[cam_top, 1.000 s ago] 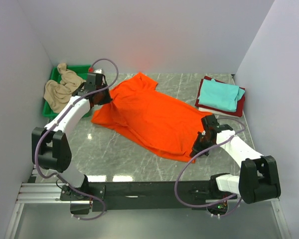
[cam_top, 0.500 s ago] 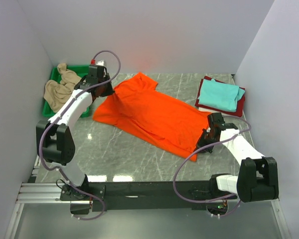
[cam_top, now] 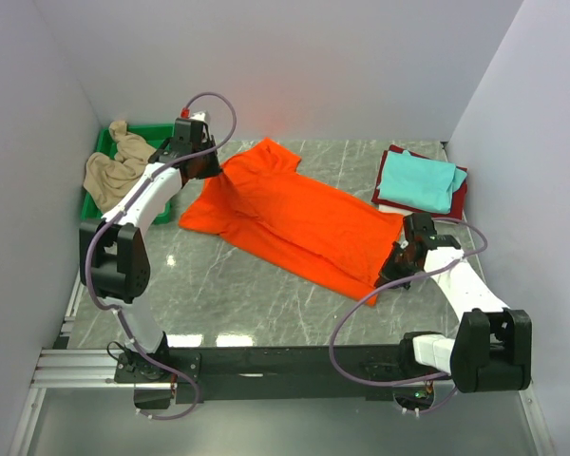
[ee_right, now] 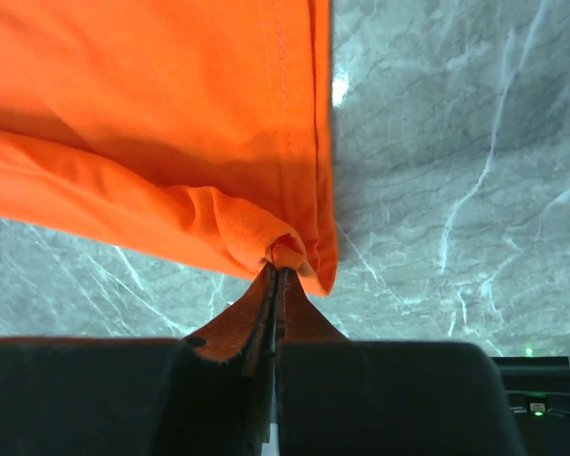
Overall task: Fold and stack the t-shirts
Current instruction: Fold the tshirt
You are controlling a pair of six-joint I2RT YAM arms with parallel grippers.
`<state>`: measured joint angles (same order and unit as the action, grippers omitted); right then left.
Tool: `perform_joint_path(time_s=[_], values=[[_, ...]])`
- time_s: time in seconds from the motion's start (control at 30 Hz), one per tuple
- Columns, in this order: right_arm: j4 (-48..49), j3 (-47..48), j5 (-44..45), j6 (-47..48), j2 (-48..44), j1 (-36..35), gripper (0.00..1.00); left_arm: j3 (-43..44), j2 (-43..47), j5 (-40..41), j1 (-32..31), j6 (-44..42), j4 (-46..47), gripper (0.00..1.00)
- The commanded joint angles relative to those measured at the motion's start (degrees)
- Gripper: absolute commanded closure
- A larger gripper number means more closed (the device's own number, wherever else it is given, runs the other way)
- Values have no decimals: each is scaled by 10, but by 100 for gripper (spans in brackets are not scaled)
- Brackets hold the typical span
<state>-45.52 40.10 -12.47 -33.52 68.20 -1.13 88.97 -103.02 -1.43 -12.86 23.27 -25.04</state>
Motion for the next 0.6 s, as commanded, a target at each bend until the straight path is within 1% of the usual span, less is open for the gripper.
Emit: perform_joint_path(time_s=[0.0, 0.27, 0.33, 0.57], values=[[-2, 24, 12, 13, -1, 9, 100, 23, 4, 10, -3, -3, 21, 100], [3, 58, 31, 31, 38, 9, 100, 36, -17, 13, -2, 2, 21, 100], [4, 64, 32, 35, 47, 24, 100, 42, -24, 13, -2, 2, 21, 100], [27, 66, 24, 42, 81, 28, 100, 82, -70, 13, -3, 2, 10, 100]])
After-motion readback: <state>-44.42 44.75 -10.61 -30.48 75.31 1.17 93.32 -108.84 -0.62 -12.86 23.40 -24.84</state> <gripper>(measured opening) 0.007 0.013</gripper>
